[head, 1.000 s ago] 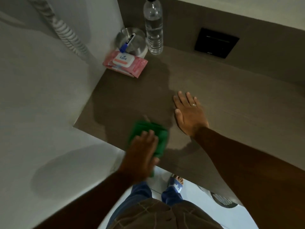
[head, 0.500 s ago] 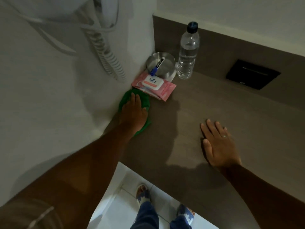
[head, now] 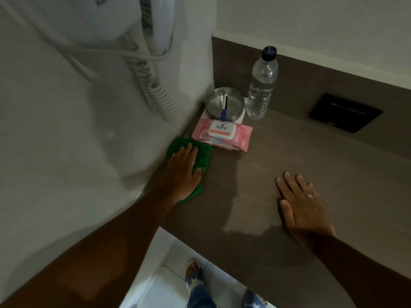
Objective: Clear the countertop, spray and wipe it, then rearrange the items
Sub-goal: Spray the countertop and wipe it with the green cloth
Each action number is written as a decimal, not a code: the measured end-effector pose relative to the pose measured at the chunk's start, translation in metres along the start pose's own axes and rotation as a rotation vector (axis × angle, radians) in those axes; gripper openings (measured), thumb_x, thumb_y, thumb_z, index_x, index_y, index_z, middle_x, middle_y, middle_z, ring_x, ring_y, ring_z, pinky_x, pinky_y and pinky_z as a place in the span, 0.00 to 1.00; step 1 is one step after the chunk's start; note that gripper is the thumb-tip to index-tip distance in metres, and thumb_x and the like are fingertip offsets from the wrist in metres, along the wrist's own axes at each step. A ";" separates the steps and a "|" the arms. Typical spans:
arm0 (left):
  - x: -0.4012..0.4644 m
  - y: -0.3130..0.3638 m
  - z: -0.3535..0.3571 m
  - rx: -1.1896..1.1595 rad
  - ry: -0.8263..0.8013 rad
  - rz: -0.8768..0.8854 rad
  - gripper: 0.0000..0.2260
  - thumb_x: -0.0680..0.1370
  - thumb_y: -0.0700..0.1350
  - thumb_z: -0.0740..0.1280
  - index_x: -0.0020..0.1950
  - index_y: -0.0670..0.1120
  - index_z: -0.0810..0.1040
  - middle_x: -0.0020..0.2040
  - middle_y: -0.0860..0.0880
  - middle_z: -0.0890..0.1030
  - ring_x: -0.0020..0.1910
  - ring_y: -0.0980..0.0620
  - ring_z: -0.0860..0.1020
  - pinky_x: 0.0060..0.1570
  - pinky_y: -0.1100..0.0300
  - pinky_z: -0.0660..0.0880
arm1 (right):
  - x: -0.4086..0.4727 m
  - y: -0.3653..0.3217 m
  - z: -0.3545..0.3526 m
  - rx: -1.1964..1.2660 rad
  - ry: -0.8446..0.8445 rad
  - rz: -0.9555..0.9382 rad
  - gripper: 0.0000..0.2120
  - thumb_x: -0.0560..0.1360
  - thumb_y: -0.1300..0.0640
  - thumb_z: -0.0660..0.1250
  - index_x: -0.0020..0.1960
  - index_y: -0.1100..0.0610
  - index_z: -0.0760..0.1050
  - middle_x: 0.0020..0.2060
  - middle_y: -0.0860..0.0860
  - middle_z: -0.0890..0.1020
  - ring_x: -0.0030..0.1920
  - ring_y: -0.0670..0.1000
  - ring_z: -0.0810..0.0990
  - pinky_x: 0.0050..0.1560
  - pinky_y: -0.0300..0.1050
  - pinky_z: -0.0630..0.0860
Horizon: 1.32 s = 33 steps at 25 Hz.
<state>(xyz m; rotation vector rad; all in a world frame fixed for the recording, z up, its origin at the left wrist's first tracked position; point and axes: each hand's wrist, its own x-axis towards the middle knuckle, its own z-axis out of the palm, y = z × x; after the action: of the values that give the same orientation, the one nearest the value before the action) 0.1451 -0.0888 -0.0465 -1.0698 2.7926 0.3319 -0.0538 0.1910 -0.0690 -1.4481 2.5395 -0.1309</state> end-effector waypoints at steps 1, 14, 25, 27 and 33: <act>-0.003 0.006 0.002 -0.030 0.024 -0.098 0.30 0.81 0.54 0.56 0.80 0.46 0.50 0.80 0.45 0.51 0.79 0.44 0.51 0.77 0.49 0.50 | 0.000 0.001 -0.001 0.001 -0.002 -0.003 0.30 0.79 0.44 0.43 0.79 0.51 0.54 0.78 0.52 0.57 0.78 0.55 0.53 0.76 0.53 0.48; -0.133 0.087 0.068 -0.090 -0.024 0.340 0.32 0.80 0.61 0.53 0.80 0.50 0.50 0.80 0.49 0.51 0.79 0.47 0.52 0.76 0.46 0.54 | -0.002 0.005 -0.007 0.058 -0.001 -0.037 0.30 0.79 0.44 0.42 0.79 0.53 0.54 0.78 0.53 0.58 0.78 0.55 0.54 0.76 0.51 0.46; -0.025 0.272 0.059 -0.143 -0.207 0.338 0.35 0.78 0.59 0.52 0.80 0.43 0.49 0.80 0.41 0.47 0.79 0.42 0.44 0.74 0.49 0.37 | -0.088 0.080 -0.047 0.629 0.391 0.443 0.25 0.82 0.51 0.49 0.77 0.58 0.58 0.76 0.56 0.63 0.76 0.50 0.55 0.74 0.48 0.53; -0.041 0.285 0.051 -0.413 -0.326 0.387 0.33 0.78 0.54 0.54 0.80 0.44 0.50 0.80 0.44 0.46 0.79 0.45 0.43 0.74 0.55 0.36 | -0.092 0.053 -0.048 0.584 0.335 0.333 0.27 0.81 0.47 0.47 0.76 0.58 0.60 0.74 0.57 0.66 0.74 0.49 0.58 0.72 0.42 0.54; -0.048 0.115 0.032 -0.043 0.013 0.207 0.30 0.80 0.61 0.53 0.79 0.49 0.55 0.79 0.43 0.57 0.78 0.42 0.55 0.74 0.44 0.54 | -0.030 0.000 -0.018 0.107 -0.033 0.493 0.36 0.77 0.35 0.46 0.80 0.52 0.48 0.79 0.55 0.50 0.78 0.61 0.48 0.75 0.57 0.50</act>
<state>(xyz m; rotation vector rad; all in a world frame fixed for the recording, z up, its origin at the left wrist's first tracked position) 0.1047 0.0338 -0.0498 -0.7936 2.9262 0.4107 -0.0434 0.2162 -0.0475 -0.7481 2.7247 -0.1564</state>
